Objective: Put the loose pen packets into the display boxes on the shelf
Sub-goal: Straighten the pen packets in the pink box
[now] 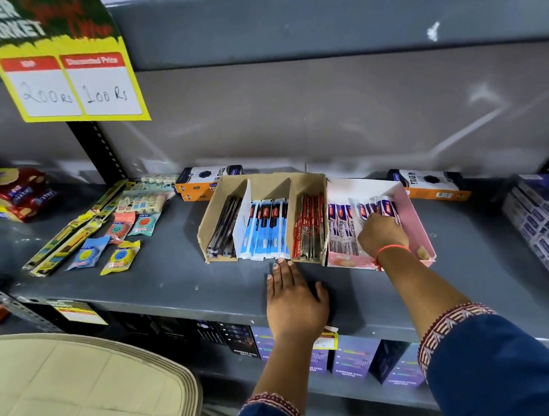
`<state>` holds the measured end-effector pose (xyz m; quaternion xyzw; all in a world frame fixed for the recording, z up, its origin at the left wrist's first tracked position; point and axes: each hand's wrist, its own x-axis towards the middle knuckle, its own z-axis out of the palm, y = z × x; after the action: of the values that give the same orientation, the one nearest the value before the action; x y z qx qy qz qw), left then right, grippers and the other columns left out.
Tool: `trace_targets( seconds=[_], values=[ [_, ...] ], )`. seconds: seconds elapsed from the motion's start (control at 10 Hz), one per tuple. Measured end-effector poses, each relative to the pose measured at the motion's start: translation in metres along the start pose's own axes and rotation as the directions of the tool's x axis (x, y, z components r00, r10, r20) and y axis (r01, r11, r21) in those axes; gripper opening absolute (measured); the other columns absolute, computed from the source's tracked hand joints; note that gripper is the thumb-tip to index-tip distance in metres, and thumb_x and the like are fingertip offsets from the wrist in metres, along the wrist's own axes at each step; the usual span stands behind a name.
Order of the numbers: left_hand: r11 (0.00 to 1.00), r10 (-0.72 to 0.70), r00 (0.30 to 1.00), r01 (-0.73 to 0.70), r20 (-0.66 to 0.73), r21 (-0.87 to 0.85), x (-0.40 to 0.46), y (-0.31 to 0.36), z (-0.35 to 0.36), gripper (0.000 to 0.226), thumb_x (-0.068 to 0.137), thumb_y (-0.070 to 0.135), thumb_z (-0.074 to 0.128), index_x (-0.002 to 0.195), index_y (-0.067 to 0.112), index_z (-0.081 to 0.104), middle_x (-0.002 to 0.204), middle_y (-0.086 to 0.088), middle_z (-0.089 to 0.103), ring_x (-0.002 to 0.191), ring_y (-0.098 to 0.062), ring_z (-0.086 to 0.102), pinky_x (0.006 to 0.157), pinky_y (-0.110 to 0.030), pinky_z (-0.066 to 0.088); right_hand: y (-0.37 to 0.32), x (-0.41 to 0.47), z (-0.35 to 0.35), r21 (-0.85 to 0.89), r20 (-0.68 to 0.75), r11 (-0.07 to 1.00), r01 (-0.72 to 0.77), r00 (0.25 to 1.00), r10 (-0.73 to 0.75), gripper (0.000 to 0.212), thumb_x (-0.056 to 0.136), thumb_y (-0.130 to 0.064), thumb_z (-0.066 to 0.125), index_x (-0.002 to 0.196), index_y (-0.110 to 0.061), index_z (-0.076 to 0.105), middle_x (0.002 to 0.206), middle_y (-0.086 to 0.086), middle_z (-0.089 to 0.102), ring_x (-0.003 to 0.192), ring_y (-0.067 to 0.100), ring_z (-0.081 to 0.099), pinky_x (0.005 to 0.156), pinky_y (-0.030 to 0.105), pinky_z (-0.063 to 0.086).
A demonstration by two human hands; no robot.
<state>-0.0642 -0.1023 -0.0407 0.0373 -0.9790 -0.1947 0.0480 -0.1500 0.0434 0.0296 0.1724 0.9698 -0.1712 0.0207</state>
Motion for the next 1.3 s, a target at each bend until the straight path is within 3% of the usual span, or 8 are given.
trace_targets(
  seconds=[0.2, 0.5, 1.1, 1.3],
  values=[
    [1.000, 0.000, 1.000, 0.000, -0.009, 0.007, -0.0011, -0.0002, 0.0006, 0.070, 0.092, 0.043, 0.029, 0.145, 0.003, 0.006, 0.156, -0.016, 0.009, 0.144, -0.025, 0.005, 0.116, -0.034, -0.003, 0.0029, 0.0008, 0.0000, 0.007, -0.035, 1.000, 0.022, 0.999, -0.022, 0.031, 0.088, -0.004, 0.043, 0.116, 0.002, 0.054, 0.117, 0.023, 0.063, 0.110, 0.039, 0.060, 0.088, 0.040, 0.050],
    [1.000, 0.002, 1.000, -0.002, -0.011, -0.003, -0.0010, -0.0003, -0.0004, 0.071, 0.092, 0.044, 0.028, 0.145, 0.003, 0.006, 0.156, -0.016, 0.009, 0.144, -0.026, 0.005, 0.116, -0.034, -0.002, 0.0060, 0.0003, -0.0011, -0.168, -0.100, 0.982, 0.082, 0.990, -0.099, 0.029, 0.091, -0.002, 0.038, 0.117, 0.001, 0.050, 0.113, 0.021, 0.064, 0.104, 0.036, 0.064, 0.078, 0.039, 0.054],
    [1.000, 0.007, 1.000, -0.007, -0.018, 0.001, -0.0006, -0.0012, 0.0009, 0.070, 0.092, 0.044, 0.027, 0.145, 0.003, 0.005, 0.156, -0.015, 0.009, 0.144, -0.024, 0.005, 0.116, -0.033, -0.003, 0.0009, 0.0005, 0.0007, -0.209, -0.135, 0.975, 0.075, 0.985, -0.105, 0.029, 0.087, 0.001, 0.043, 0.109, -0.004, 0.061, 0.105, 0.017, 0.069, 0.098, 0.036, 0.067, 0.079, 0.039, 0.054],
    [1.000, 0.008, 1.000, -0.008, -0.011, 0.003, -0.0004, -0.0011, 0.0001, 0.070, 0.092, 0.044, 0.027, 0.145, 0.003, 0.005, 0.156, -0.016, 0.009, 0.144, -0.025, 0.004, 0.116, -0.034, -0.004, -0.0015, 0.0010, -0.0001, -0.152, -0.120, 0.987, 0.055, 0.990, -0.074, 0.029, 0.088, -0.004, 0.041, 0.111, -0.005, 0.058, 0.107, 0.017, 0.068, 0.099, 0.035, 0.066, 0.079, 0.037, 0.053]
  ],
)
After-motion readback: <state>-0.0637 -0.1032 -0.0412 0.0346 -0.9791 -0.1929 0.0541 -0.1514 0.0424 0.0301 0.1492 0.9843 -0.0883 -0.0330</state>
